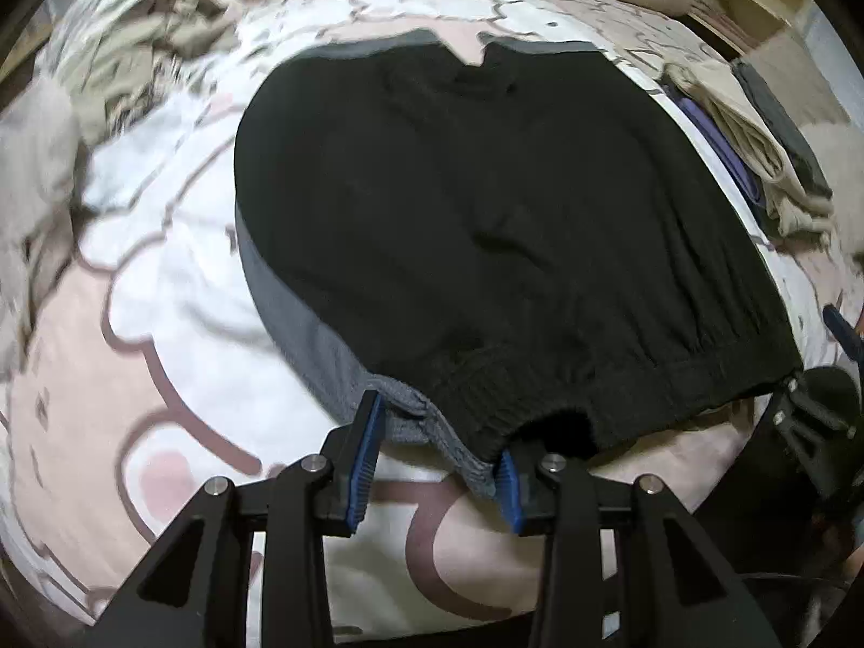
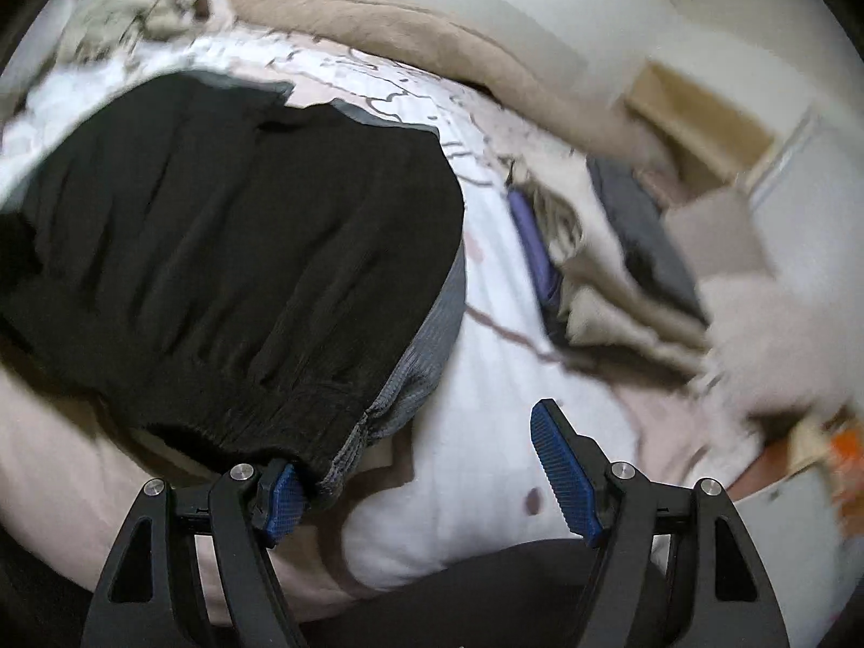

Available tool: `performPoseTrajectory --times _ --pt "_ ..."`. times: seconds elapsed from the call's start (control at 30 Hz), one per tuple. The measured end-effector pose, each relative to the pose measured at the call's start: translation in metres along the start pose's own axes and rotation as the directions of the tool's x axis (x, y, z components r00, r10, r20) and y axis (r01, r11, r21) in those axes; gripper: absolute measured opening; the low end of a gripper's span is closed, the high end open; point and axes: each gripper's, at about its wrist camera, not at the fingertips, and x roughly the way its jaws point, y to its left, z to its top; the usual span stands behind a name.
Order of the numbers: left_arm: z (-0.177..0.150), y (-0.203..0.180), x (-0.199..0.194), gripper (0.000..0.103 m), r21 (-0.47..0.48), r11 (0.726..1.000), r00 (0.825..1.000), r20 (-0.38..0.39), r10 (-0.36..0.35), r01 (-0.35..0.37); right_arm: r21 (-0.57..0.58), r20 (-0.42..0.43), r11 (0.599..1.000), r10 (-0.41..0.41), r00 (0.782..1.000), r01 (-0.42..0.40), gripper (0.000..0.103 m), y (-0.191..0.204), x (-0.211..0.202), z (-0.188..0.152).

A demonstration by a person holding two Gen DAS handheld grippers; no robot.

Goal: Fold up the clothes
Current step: 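Lay the black pants flat on the bed with both grippers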

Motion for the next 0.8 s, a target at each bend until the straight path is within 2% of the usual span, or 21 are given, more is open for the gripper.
performPoseTrajectory --times 0.13,0.2,0.23,0.3,0.37,0.4,0.43,0.47,0.5,0.6,0.63,0.7,0.73,0.8 --pt "-0.006 0.007 0.008 0.038 -0.072 0.997 0.999 -0.040 -0.024 0.021 -0.172 0.063 0.981 -0.079 0.995 0.089 0.075 0.024 -0.009 -0.002" --pt "-0.008 0.005 0.010 0.038 -0.083 0.997 0.999 -0.050 -0.014 0.010 -0.229 0.093 0.968 -0.083 0.992 0.102 0.075 0.032 -0.011 0.001" --pt "-0.009 0.003 0.011 0.038 -0.083 0.997 0.999 -0.055 -0.001 -0.003 -0.220 0.088 0.972 -0.067 0.994 0.085 0.075 0.030 -0.010 0.004" --pt "-0.011 -0.003 0.015 0.039 -0.074 0.996 0.997 -0.065 0.040 -0.045 -0.142 0.047 0.989 -0.030 0.998 0.036 0.075 0.013 -0.003 0.012" --pt "-0.014 -0.011 0.017 0.040 -0.079 0.993 0.995 -0.066 0.080 -0.085 -0.017 0.009 1.000 -0.004 1.000 0.004 0.075 -0.012 0.005 0.018" --pt "-0.016 -0.012 0.017 0.041 -0.108 0.990 0.995 -0.060 0.081 -0.087 0.055 -0.009 0.998 0.019 1.000 -0.019 0.075 -0.027 0.009 0.020" --pt "-0.019 -0.009 0.016 0.046 -0.181 0.981 0.998 -0.043 0.056 -0.063 0.106 -0.014 0.994 0.038 0.999 -0.036 0.075 -0.038 0.011 0.020" --pt "-0.023 -0.006 0.015 0.053 -0.260 0.965 0.999 -0.020 0.032 -0.036 0.140 -0.016 0.989 0.042 0.999 -0.040 0.078 -0.047 0.014 0.021" --pt "-0.028 -0.004 0.015 0.054 -0.317 0.948 1.000 0.006 0.025 -0.022 0.171 -0.018 0.985 0.035 0.999 -0.031 0.080 -0.055 0.015 0.021" --pt "-0.037 -0.008 0.011 0.054 -0.381 0.923 0.992 0.087 0.088 -0.049 0.261 0.003 0.963 0.072 0.997 -0.070 0.084 -0.074 0.015 0.021" --pt "-0.040 -0.007 0.006 0.054 -0.408 0.911 0.986 0.120 0.119 -0.060 0.283 0.016 0.955 0.084 0.996 -0.086 0.084 -0.080 0.014 0.022" --pt "-0.045 0.001 -0.010 0.056 -0.480 0.877 0.966 0.213 0.148 -0.028 0.314 0.061 0.943 0.096 0.994 -0.110 0.093 -0.089 0.008 0.024" --pt "-0.048 0.008 -0.026 0.058 -0.513 0.858 0.946 0.290 0.146 0.025 0.335 0.086 0.933 0.112 0.990 -0.135 0.094 -0.095 0.003 0.026" --pt "-0.048 0.012 -0.058 0.060 -0.506 0.861 0.900 0.398 0.177 0.054 0.370 0.131 0.912 0.140 0.981 -0.179 0.094 -0.106 -0.008 0.031"
